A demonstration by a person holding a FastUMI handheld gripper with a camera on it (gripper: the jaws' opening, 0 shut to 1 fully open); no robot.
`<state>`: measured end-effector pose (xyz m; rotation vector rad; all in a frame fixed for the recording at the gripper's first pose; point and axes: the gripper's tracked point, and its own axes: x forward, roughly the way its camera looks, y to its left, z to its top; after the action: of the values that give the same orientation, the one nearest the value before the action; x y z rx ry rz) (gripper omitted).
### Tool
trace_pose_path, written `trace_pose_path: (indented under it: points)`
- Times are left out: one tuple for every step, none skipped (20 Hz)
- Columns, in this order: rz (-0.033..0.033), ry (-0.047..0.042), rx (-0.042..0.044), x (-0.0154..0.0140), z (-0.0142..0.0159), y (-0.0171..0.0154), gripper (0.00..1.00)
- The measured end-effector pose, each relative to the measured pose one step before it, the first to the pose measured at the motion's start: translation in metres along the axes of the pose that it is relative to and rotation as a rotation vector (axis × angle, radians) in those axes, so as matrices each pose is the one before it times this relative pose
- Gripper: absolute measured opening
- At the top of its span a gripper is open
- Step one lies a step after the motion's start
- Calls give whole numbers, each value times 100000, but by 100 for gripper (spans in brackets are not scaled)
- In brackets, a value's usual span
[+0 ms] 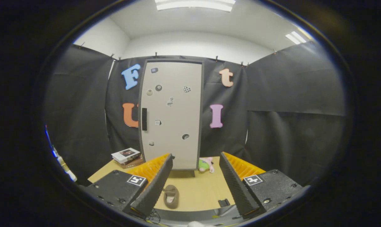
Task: Open the shoe cabinet door, grab the shoes and put them into the shoe cabinet, then close the shoe cabinet door.
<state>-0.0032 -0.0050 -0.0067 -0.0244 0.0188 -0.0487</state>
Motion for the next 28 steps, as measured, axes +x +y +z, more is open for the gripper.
trace_pose_path:
  points:
    - [-461, 212, -253, -1, -10, -52, 98]
    - [-105, -201, -88, 104, 109, 155, 98]
    - [-131, -270, 211, 132, 112, 99, 98]
    - [-230, -122, 266, 206, 60, 152, 98]
    - [-539, 318, 380, 359, -30, 123, 98]
    - [207, -367, 509, 363, 240, 375, 98]
    - [1052, -475, 297, 445, 270, 636, 98]
    - [897, -268, 97, 791, 303, 615, 98]
    - [1099, -773, -270, 720, 461, 745, 98]
    - [628, -279, -307, 932, 476, 831, 98]
    - [1627, -161, 91, 919, 258, 1024, 98]
    - [2770, -829, 503, 1235, 393, 1564, 98]
    - [2156, -453, 326, 1191, 388, 1412, 98]
    - [1486, -210, 69, 1298, 336, 1267, 97]
    - [2257, -441, -74, 1424, 421, 1411, 97]
    - [2849, -284, 9, 1626, 171, 1614, 97]
    - [2398, 296, 9, 1645, 198, 1347, 97]
    - [2536, 179, 171, 1845, 186, 1068, 97]
    - [2316, -100, 461, 1820, 269, 1076, 98]
    - [1421, -156, 449, 1707, 203, 1114, 97]
    - [1666, 924, 457, 1530, -99, 1145, 97]
    - [2003, 1047, 657, 1647, -112, 889, 97]
    - [1514, 788, 622, 1715, -100, 589, 98]
    - [1232, 577, 325, 1767, 101, 472, 98]
    - [846, 609, 184, 1697, 3, 302, 98]
    - [602, 976, 118, 1569, -33, 239, 98]
    - [878, 270, 508, 1370, 88, 274, 97]
    - [853, 422, 243, 1488, 96, 164, 97]
